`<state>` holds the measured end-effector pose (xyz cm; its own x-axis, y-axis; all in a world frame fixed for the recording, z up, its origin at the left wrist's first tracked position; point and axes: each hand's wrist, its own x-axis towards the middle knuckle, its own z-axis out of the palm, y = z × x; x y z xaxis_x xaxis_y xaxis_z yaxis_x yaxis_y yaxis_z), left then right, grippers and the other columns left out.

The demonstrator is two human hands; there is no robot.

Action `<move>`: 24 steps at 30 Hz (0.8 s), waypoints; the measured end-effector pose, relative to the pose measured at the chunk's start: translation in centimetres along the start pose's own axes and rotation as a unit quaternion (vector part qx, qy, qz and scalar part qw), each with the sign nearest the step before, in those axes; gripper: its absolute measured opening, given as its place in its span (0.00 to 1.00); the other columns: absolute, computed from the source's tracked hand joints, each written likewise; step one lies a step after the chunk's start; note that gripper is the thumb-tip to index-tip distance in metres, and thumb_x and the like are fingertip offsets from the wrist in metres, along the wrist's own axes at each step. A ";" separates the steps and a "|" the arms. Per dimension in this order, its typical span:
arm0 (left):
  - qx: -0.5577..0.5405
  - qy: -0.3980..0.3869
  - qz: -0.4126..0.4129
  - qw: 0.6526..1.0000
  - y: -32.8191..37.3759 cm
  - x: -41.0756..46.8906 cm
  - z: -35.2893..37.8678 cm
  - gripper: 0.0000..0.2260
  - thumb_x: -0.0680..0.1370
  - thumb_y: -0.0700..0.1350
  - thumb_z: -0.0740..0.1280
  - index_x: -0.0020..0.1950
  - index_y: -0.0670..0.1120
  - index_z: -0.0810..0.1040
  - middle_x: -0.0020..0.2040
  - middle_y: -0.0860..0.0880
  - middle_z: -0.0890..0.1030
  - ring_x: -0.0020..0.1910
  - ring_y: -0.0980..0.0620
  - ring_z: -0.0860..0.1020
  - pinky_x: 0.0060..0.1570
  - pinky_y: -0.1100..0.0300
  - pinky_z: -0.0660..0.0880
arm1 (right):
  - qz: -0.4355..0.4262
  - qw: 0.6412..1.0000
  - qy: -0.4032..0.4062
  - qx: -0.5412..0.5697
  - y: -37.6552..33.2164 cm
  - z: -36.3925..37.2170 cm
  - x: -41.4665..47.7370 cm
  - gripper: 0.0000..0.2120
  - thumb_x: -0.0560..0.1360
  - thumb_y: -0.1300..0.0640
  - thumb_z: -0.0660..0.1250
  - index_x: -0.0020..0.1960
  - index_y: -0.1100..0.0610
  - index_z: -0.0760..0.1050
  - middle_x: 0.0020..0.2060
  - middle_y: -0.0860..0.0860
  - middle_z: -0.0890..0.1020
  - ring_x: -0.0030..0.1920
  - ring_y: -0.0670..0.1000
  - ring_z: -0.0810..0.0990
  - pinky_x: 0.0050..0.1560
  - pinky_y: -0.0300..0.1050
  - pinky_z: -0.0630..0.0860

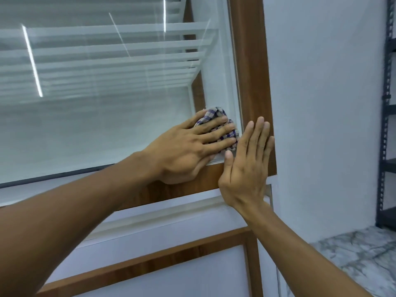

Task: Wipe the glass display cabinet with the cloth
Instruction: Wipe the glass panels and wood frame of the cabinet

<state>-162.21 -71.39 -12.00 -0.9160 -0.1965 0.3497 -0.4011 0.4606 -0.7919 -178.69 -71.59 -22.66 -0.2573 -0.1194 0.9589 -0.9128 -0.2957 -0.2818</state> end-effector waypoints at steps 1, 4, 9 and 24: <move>-0.002 0.001 -0.005 1.000 -0.2 -0.9 -0.1 0.25 0.86 0.52 0.44 0.84 0.52 0.53 0.84 0.50 0.52 0.84 0.50 0.46 0.81 0.49 0.39 | 0.003 1.000 -0.007 -0.013 -0.8 0.2 0.1 0.32 0.84 0.51 0.49 0.81 0.68 0.48 0.81 0.66 0.48 0.82 0.64 0.43 0.81 0.63 0.44; -0.012 -0.008 -0.010 1.000 -1.4 -3.9 -0.5 0.25 0.86 0.52 0.45 0.84 0.51 0.54 0.84 0.50 0.52 0.84 0.50 0.46 0.82 0.49 0.40 | -0.033 0.999 -0.037 -0.018 -3.5 0.9 0.1 0.32 0.83 0.51 0.50 0.81 0.68 0.48 0.81 0.66 0.47 0.82 0.63 0.42 0.81 0.62 0.42; -0.005 -0.028 -0.029 0.999 -3.7 -10.3 -1.2 0.25 0.87 0.51 0.48 0.84 0.52 0.55 0.85 0.50 0.51 0.84 0.50 0.44 0.82 0.49 0.39 | -0.095 0.991 -0.093 -0.020 -8.4 2.2 -1.0 0.33 0.84 0.48 0.46 0.82 0.66 0.45 0.82 0.63 0.45 0.82 0.60 0.41 0.80 0.65 0.42; 0.034 -0.052 -0.205 0.977 -7.4 -28.2 -2.6 0.25 0.87 0.52 0.48 0.84 0.52 0.51 0.85 0.46 0.49 0.84 0.47 0.44 0.82 0.46 0.42 | -0.269 0.953 -0.139 0.013 -24.1 7.6 -1.7 0.35 0.83 0.47 0.48 0.82 0.66 0.44 0.81 0.64 0.43 0.82 0.61 0.41 0.79 0.70 0.44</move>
<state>-133.37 -67.01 -14.68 -0.6725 -0.4402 0.5949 -0.7308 0.2675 -0.6280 -153.85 -71.50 -17.80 0.3420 -0.1889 0.9205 -0.8803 -0.4072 0.2435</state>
